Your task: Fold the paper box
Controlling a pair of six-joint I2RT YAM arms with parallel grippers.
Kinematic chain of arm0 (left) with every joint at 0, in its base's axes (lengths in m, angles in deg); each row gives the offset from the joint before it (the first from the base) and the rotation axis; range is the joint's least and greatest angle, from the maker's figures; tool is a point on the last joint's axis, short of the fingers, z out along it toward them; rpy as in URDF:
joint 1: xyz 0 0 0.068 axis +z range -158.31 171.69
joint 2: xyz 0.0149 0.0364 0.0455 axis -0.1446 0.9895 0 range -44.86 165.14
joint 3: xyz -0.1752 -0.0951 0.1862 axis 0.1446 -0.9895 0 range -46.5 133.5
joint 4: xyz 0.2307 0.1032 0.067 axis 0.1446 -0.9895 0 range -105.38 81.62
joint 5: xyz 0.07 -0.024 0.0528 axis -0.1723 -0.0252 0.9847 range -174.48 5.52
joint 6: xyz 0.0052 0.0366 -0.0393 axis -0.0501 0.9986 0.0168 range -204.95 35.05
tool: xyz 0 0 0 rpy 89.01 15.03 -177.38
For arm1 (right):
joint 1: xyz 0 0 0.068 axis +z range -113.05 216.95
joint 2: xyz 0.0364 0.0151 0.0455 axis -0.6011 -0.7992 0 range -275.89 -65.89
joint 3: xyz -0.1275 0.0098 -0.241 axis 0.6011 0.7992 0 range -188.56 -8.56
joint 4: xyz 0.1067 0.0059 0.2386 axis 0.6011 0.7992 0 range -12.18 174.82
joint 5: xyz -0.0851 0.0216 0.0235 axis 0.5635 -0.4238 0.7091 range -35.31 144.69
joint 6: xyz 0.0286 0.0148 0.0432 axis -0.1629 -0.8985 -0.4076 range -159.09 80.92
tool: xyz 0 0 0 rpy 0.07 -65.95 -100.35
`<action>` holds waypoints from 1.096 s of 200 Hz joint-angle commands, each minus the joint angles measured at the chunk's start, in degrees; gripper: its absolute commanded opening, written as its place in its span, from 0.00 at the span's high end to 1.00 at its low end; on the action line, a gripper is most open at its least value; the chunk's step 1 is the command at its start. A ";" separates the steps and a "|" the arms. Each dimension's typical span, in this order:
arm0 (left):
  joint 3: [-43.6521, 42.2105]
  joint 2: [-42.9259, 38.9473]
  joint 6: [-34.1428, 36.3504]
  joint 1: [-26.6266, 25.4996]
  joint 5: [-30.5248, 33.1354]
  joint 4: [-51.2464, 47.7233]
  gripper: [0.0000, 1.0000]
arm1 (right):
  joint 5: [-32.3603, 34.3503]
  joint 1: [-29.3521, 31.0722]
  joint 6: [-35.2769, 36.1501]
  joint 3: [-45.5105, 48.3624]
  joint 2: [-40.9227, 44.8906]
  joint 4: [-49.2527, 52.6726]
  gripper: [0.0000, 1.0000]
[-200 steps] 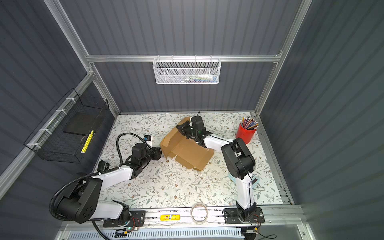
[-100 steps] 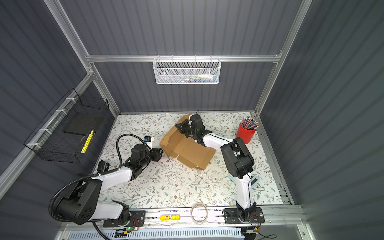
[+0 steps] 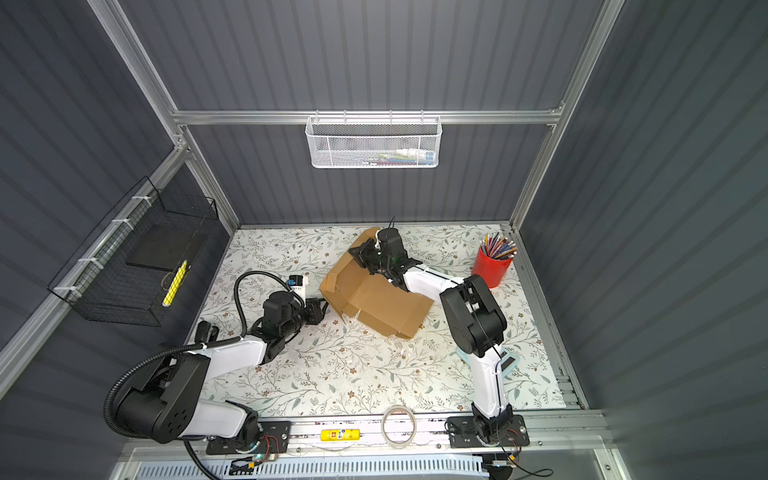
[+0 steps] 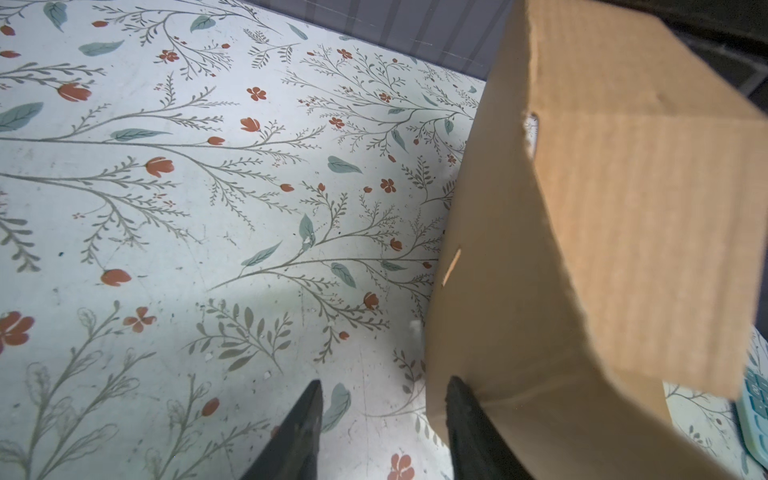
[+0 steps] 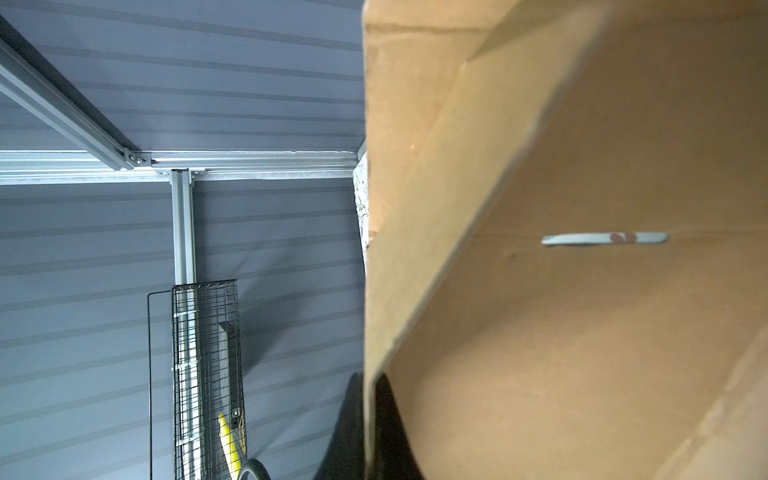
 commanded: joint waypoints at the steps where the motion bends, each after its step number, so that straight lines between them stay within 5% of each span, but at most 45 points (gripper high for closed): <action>1: -1.22 -2.19 -1.92 -1.59 -0.15 2.38 0.51 | 0.74 0.88 0.79 -2.38 -1.62 0.14 1.00; 103: -3.00 -5.73 -2.99 -3.12 -0.05 2.00 0.50 | 0.53 0.95 1.14 -4.49 -2.39 0.93 1.00; 219: -1.15 -4.49 2.51 -3.11 7.97 -3.66 0.47 | -2.58 0.92 2.90 -4.24 -2.28 -1.07 1.00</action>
